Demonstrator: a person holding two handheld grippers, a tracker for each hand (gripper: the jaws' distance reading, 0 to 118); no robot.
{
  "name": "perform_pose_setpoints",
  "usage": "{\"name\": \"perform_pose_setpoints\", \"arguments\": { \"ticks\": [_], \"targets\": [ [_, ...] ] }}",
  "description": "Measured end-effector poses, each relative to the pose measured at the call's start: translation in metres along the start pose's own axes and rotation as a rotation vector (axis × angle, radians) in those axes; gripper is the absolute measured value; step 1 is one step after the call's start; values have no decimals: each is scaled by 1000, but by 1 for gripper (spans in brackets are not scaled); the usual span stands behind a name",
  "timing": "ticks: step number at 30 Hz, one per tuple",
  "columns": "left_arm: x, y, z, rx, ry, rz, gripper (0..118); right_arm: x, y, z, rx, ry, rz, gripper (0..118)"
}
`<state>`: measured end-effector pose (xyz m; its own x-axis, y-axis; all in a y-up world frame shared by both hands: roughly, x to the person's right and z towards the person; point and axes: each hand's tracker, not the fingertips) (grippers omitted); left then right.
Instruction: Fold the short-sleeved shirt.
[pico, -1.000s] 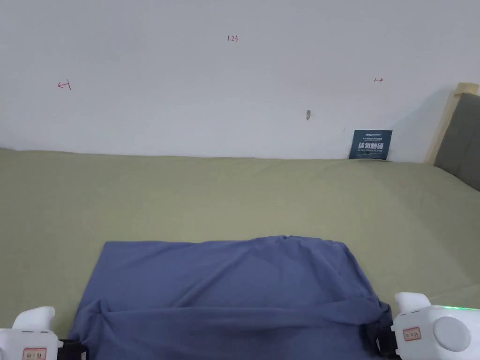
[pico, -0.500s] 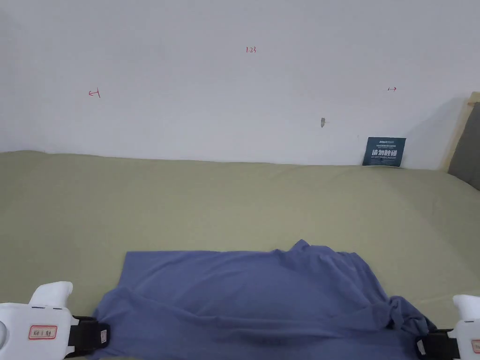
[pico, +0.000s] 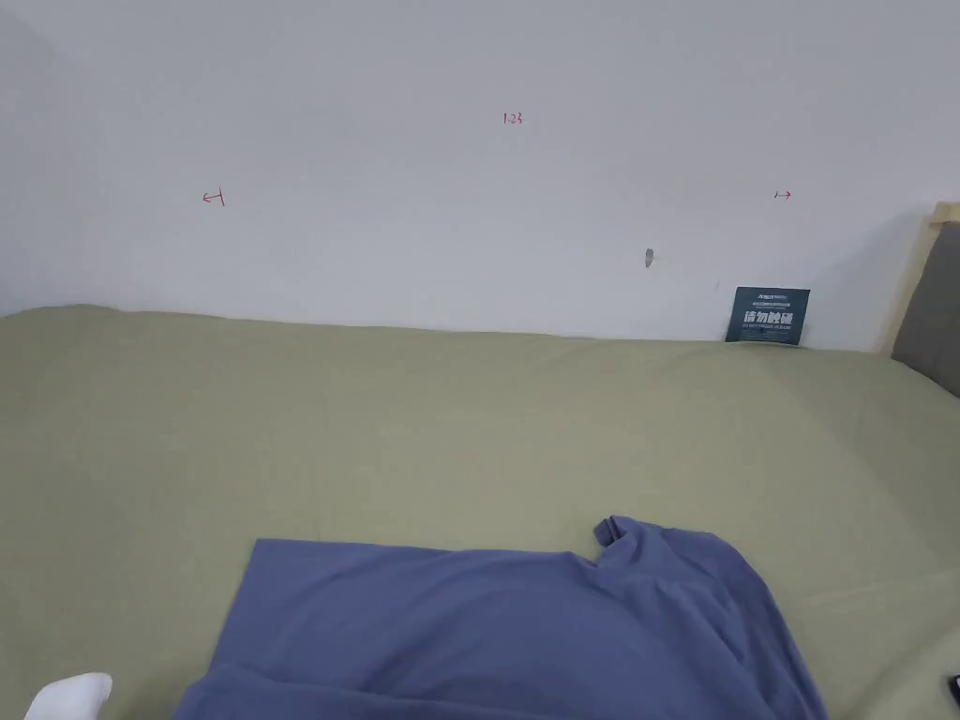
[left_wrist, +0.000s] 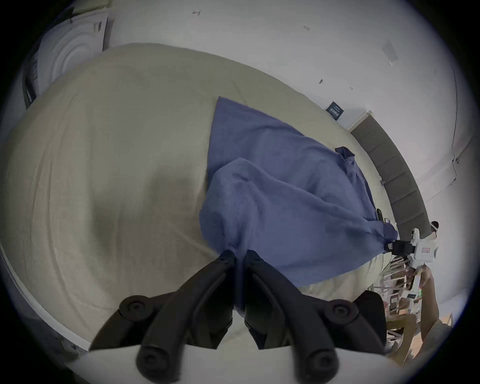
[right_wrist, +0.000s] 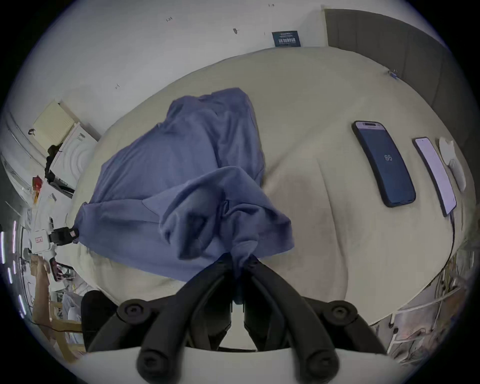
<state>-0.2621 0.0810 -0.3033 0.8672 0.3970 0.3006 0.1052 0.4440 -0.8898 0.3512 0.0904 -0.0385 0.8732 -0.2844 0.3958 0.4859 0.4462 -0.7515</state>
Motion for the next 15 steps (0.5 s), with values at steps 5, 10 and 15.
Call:
{"name": "perform_pose_setpoints", "arguments": {
  "ticks": [5, 10, 15],
  "targets": [
    [-4, 0, -12, -3, 73, 12, 71, 1, 8, -6, 27, -26, -35, 27],
    [4, 7, 32, 67, 81, 37, 106, -6, 22, 37, 133, -109, 43, 87],
    [32, 27, 57, 136, 91, -25, 81, -28, 45, 58, 181, -153, 96, 82]
  ]
}}
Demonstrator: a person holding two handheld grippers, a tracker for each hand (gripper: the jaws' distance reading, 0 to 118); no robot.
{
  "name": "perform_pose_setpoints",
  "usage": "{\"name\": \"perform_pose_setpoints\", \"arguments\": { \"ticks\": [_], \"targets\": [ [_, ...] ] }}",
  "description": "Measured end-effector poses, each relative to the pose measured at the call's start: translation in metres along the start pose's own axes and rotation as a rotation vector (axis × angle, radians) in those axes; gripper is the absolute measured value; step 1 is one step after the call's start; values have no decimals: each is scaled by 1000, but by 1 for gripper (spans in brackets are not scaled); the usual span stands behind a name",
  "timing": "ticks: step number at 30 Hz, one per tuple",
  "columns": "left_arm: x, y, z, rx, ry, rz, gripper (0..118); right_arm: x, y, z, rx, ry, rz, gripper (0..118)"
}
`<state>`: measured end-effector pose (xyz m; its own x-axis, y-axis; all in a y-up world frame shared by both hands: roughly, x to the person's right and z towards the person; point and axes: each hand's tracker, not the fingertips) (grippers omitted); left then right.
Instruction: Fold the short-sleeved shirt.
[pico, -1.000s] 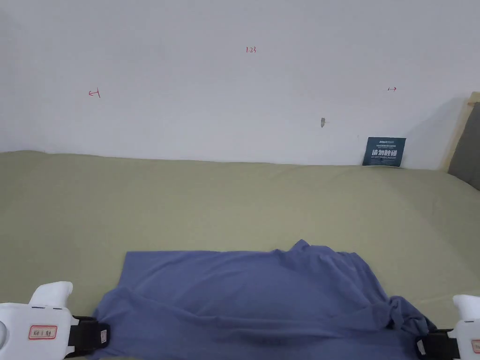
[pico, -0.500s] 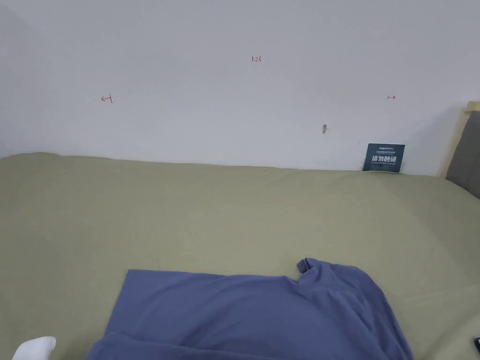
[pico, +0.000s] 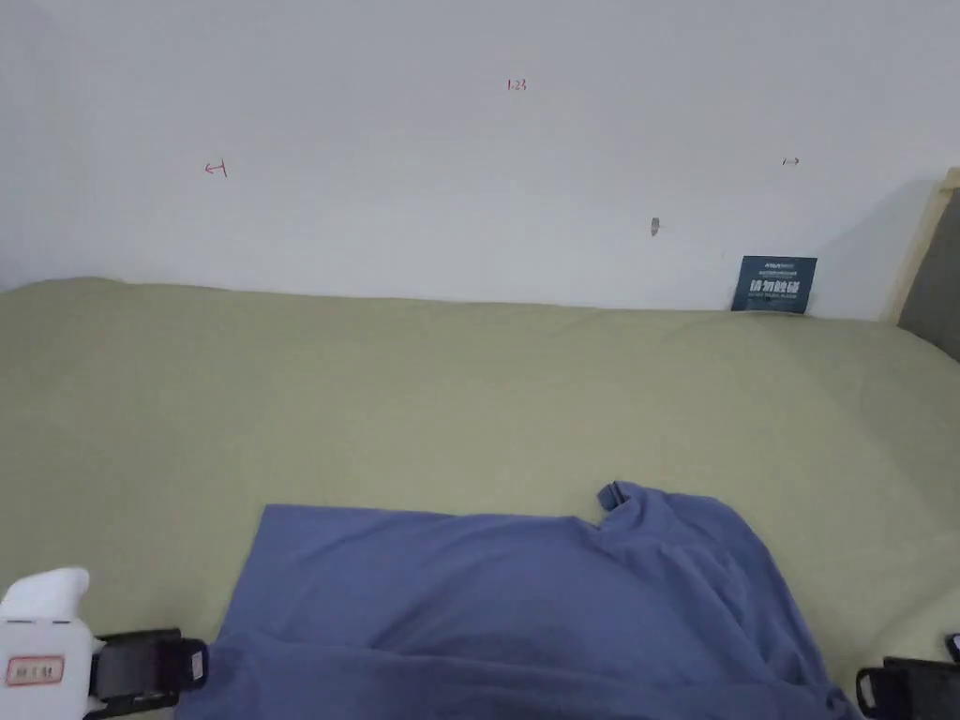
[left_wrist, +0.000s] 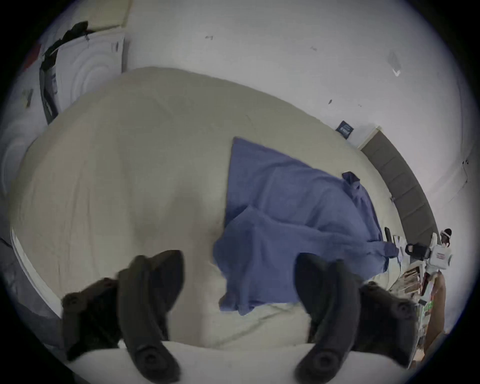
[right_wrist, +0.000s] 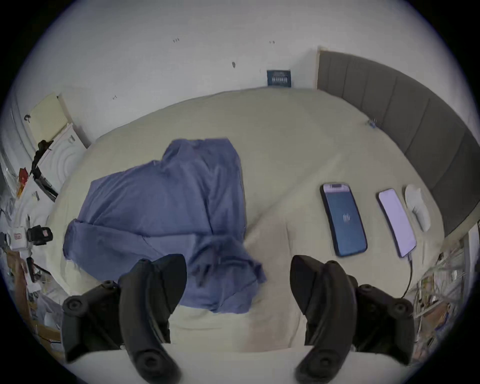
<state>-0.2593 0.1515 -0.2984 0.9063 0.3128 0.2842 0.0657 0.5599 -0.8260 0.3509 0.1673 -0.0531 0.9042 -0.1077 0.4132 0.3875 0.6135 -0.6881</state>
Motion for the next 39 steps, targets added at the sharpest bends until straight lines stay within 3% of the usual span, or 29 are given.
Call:
{"name": "perform_pose_setpoints", "arguments": {
  "ticks": [1, 2, 3, 5, 9, 15, 19, 20, 21, 22, 27, 30, 31, 32, 33, 34, 35, 36, 37, 38, 39],
  "targets": [
    [6, 4, -1, 3, -20, -13, 58, -10, 3, 3, 13, 17, 16, 65],
    [13, 6, -3, 1, -25, -20, 35, -15, 7, 3, 29, 47, 35, 39],
    [21, 10, -7, -4, -18, -26, 11, -20, 10, 1, 39, 65, 39, 4],
    [34, 17, -19, -1, 10, -65, 0, -28, 17, -10, 36, 51, 51, 0],
    [51, 45, -41, 11, -70, -52, 0, -47, 29, -26, 34, 82, 41, 0],
    [61, 105, -102, -7, -54, -12, 0, -55, 47, -40, 37, 112, 21, 0],
    [55, 145, -153, -57, 7, -4, 36, -43, 60, -50, 44, 100, 29, 0],
    [51, 152, -168, -75, 37, 2, 66, -42, 62, -52, 45, 98, 32, 0],
    [48, 154, -180, -80, 66, 1, 88, -36, 62, -55, 42, 101, 35, 0],
    [46, 155, -189, -78, 64, 1, 95, -34, 63, -57, 39, 106, 39, 0],
    [35, 152, -231, -186, 76, 16, 95, -28, 82, -76, 24, 99, 68, 0],
    [42, 146, -230, -155, 94, -20, 94, -21, 106, -98, 25, 93, 66, 0],
    [43, 143, -225, -138, 95, -14, 86, -19, 115, -109, 24, 98, 66, 0],
    [42, 141, -221, -118, 99, -6, 62, -17, 123, -120, 18, 96, 68, 0],
    [40, 138, -218, -88, 108, 5, 12, -14, 134, -136, -5, 84, 62, 0],
    [39, 139, -215, -90, 113, 8, 1, -13, 142, -150, -31, 62, 62, 1],
    [35, 136, -218, -93, 94, 21, 1, -13, 149, -164, -56, 50, 55, 7],
    [31, 132, -220, -85, 52, 73, 1, -13, 157, -178, -101, 49, 51, 28],
    [29, 129, -222, -84, 44, 75, 1, -13, 162, -192, -132, 44, 55, 74],
    [25, 132, -221, -82, 43, 71, 1, -14, 166, -203, -147, 45, 66, 98],
    [25, 132, -222, -82, 41, 71, 1, -17, 168, -214, -170, 39, 81, 106]
  ]
}}
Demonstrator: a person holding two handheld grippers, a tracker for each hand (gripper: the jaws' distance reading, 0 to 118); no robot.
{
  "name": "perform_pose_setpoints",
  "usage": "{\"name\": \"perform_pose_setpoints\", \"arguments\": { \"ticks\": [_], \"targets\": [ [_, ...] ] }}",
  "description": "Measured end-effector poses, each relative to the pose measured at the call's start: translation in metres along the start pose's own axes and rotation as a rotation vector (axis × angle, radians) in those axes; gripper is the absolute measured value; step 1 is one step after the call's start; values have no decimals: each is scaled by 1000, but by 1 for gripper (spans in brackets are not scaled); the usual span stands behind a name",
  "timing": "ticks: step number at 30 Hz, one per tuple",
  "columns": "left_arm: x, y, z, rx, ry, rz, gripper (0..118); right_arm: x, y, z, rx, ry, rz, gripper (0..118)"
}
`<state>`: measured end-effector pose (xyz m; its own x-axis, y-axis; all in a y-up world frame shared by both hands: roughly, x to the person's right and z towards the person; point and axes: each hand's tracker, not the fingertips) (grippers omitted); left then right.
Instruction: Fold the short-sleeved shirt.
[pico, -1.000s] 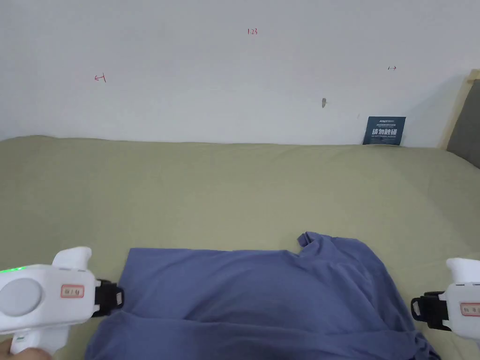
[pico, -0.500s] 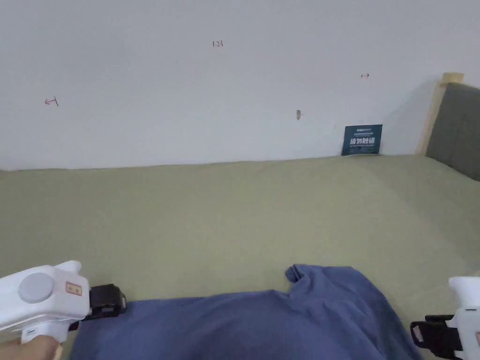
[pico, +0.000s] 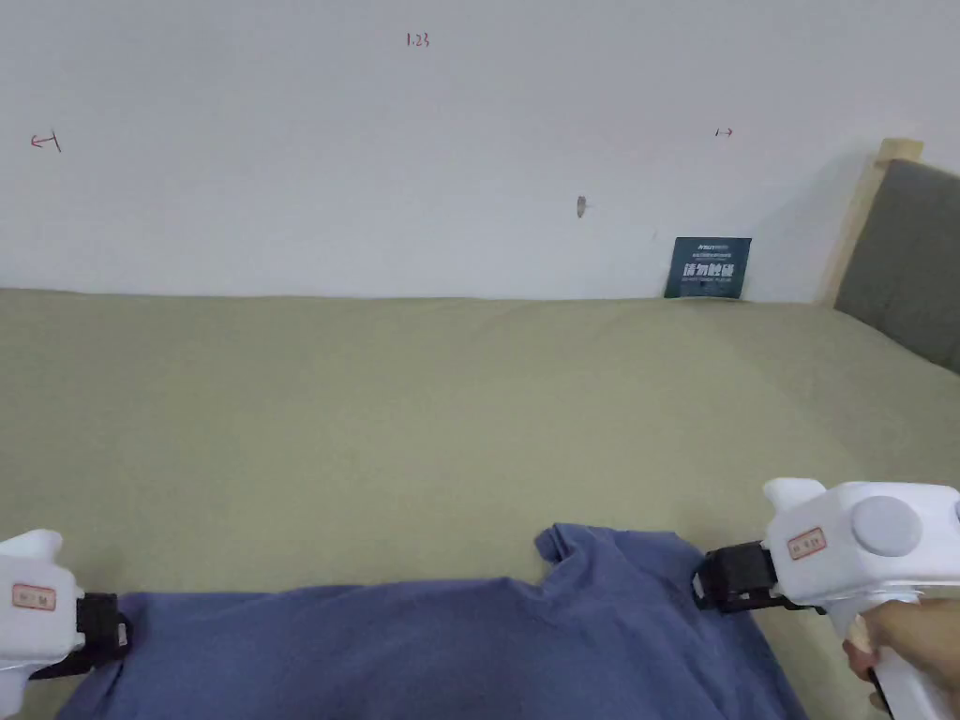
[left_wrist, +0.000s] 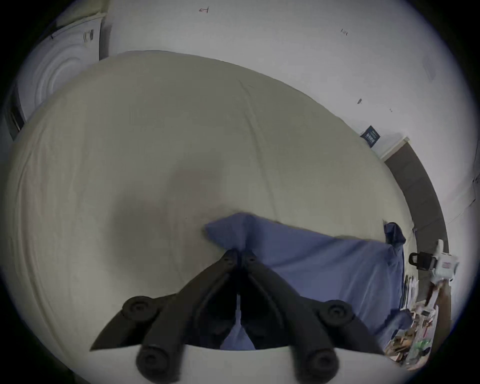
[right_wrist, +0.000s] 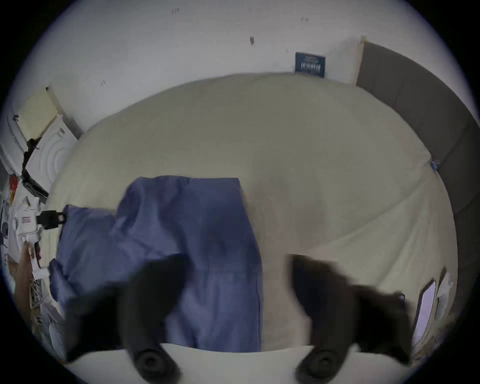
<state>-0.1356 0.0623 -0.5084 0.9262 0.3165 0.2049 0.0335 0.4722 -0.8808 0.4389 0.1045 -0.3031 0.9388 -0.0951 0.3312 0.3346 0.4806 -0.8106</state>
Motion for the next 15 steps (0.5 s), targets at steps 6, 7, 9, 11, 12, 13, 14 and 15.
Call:
{"name": "perform_pose_setpoints", "arguments": {
  "ticks": [6, 7, 9, 11, 12, 13, 14, 15],
  "targets": [
    [17, -3, -5, 5, 55, -112, 1, -13, 13, -40, -73, -25, 5, 66],
    [18, 2, -2, -3, 69, -132, 1, -18, 13, -41, -105, -23, 42, 31],
    [26, 5, -1, -16, 83, -167, 1, -33, 11, -36, -81, -142, 122, 2],
    [27, 11, 5, -26, 81, -195, 1, -35, 10, -26, -12, -56, 101, 0],
    [29, 12, 10, -17, 77, -197, 1, -38, 9, -19, -2, -65, 76, 0],
    [30, 11, 17, -4, 69, -192, 1, -40, 8, -11, 21, -62, 62, 0],
    [31, 11, 26, 21, 47, -176, 1, -39, 8, 0, 56, -45, 48, 0],
    [28, 12, 39, 40, 9, -162, 1, -38, 6, 12, 94, -11, 36, 0]
  ]
}}
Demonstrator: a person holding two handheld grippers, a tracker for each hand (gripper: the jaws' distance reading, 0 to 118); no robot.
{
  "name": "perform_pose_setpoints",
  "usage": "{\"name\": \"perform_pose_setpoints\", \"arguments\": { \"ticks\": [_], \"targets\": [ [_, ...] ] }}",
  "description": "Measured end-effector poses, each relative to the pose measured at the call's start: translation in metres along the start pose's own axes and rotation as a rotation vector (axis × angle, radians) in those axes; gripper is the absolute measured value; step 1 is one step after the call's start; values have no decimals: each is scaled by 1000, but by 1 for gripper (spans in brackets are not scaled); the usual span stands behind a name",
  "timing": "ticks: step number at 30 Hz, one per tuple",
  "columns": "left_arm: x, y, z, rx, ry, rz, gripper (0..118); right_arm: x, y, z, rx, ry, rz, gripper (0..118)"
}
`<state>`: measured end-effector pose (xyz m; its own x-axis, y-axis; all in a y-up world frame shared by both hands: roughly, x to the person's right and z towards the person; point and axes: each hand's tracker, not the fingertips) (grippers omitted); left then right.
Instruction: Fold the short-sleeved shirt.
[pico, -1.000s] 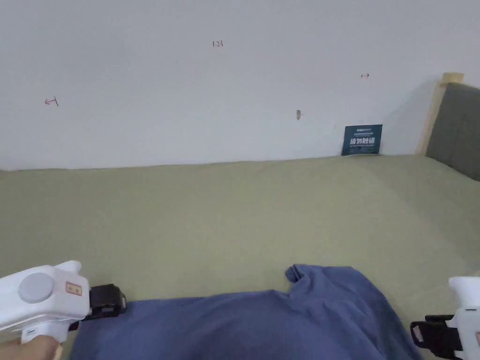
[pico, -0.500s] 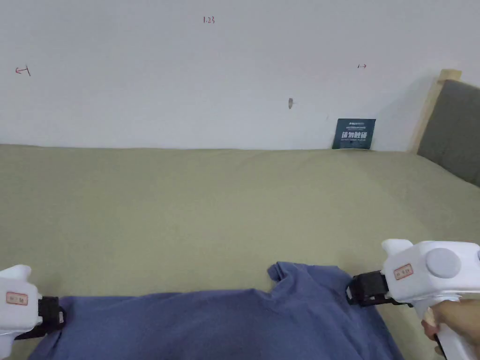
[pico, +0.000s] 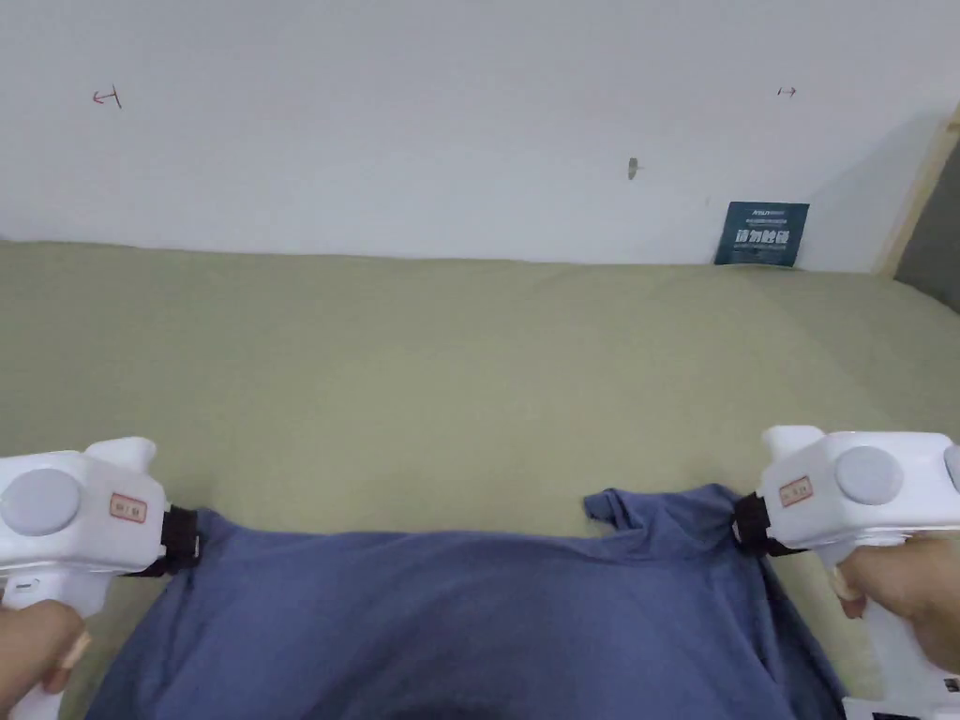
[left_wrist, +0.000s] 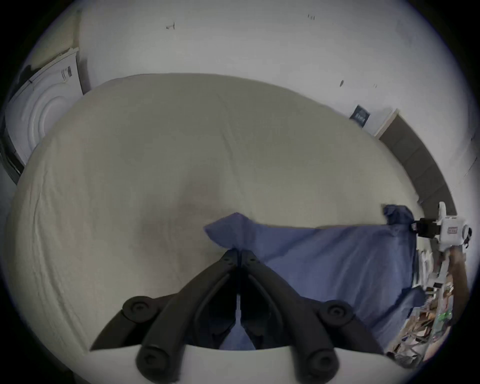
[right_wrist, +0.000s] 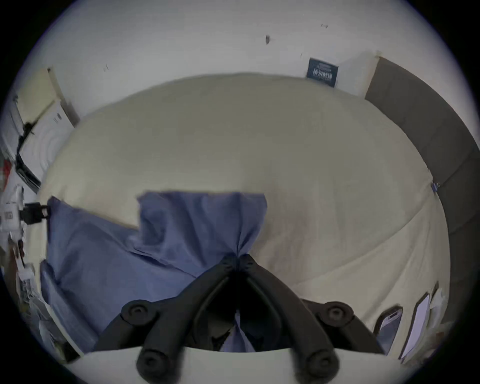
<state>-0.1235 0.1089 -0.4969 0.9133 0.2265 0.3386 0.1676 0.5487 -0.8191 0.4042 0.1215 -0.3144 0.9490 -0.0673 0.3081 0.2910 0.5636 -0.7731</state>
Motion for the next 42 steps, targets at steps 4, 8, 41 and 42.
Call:
{"name": "perform_pose_setpoints", "arguments": {
  "ticks": [4, 8, 41, 42],
  "targets": [
    [-1, -4, 54, 62, -22, -46, 1, -3, -10, 56, 67, 47, 17, 0],
    [-10, -23, 107, 112, -70, -55, 1, -3, -31, 108, 100, 61, 50, 0],
    [-42, -198, 185, 7, 17, 42, 101, 22, -217, 174, -54, -119, -80, 97],
    [-35, -194, 191, 38, 33, 47, 101, 17, -213, 180, -33, -123, -100, 97]
  ]
}}
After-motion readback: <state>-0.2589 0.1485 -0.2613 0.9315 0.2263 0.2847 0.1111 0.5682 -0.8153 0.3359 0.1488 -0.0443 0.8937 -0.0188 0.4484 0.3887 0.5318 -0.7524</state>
